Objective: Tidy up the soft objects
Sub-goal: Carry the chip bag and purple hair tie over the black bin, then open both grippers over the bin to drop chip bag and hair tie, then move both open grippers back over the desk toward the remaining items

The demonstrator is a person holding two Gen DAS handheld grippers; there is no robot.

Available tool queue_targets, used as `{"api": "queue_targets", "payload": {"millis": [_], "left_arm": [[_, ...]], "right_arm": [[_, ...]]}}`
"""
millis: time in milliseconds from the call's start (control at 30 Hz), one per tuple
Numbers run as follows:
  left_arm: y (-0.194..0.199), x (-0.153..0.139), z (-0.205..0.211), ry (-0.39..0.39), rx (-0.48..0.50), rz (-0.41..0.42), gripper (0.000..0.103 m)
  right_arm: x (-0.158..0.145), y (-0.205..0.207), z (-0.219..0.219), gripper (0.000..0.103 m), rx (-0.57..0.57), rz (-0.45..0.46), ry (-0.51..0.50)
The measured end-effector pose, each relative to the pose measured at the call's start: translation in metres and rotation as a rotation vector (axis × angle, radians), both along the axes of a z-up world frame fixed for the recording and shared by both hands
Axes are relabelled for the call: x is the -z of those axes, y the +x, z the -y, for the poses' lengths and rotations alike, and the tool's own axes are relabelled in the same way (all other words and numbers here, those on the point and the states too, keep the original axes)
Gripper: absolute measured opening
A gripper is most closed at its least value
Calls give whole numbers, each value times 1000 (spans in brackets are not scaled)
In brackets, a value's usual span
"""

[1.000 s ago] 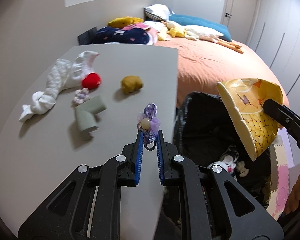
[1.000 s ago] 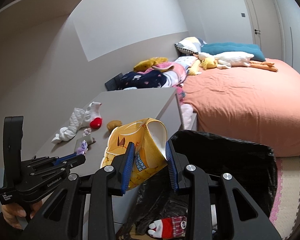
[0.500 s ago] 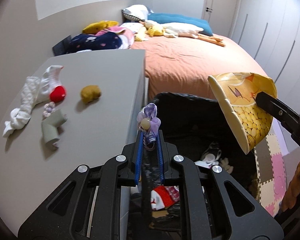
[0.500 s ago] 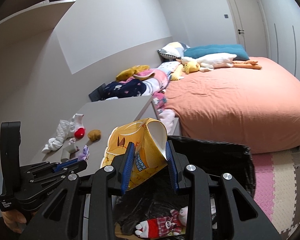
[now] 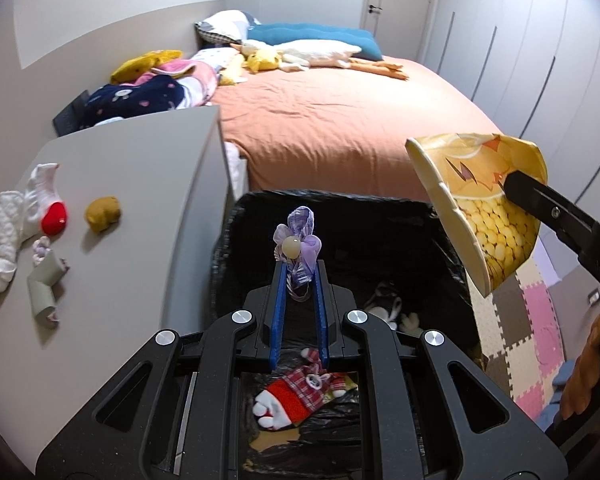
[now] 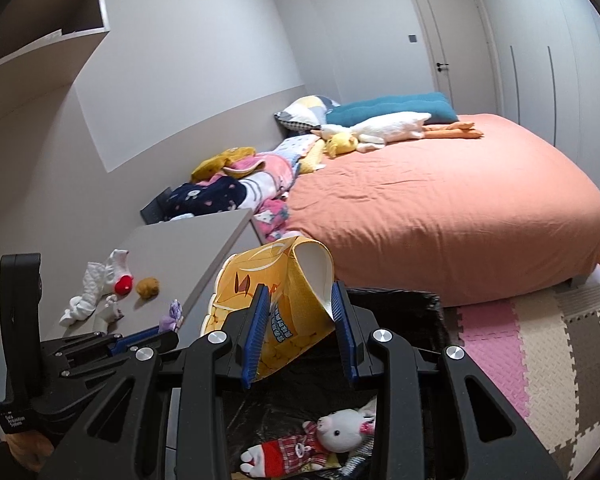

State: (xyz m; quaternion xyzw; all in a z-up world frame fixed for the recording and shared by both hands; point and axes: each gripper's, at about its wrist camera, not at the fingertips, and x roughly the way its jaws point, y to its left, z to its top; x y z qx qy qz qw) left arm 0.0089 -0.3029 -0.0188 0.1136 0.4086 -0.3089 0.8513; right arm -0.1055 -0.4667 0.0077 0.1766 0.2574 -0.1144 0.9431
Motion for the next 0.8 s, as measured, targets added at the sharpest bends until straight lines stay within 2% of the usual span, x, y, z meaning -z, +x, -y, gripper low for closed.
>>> {"api": "queue_targets", "payload": {"millis": [200, 267, 300, 333, 367, 400, 433, 567, 800], "left_arm": [[-4, 8, 13, 4, 31, -30, 13], [-6, 12, 18, 11, 55, -58, 17], [-5, 14, 19, 12, 67, -75, 25], [-5, 18, 22, 15, 74, -109, 60], [-4, 19, 22, 17, 68, -117, 96], [-5, 18, 20, 6, 57, -103, 97], [-7, 17, 19, 3, 54, -84, 97], [-2, 17, 15, 29, 29, -59, 97], [12, 19, -4, 4, -34, -93, 97]], "right_arm": [[5, -3, 9, 34, 22, -12, 8], [6, -4, 12, 35, 27, -8, 23], [7, -5, 14, 35, 35, -5, 37], [8, -6, 16, 37, 40, -3, 43], [9, -6, 18, 48, 49, -5, 47], [9, -7, 19, 60, 66, -4, 43], [9, -8, 20, 64, 79, -2, 37], [9, -9, 23, 66, 101, -3, 37], [14, -3, 20, 68, 88, -20, 34]]}}
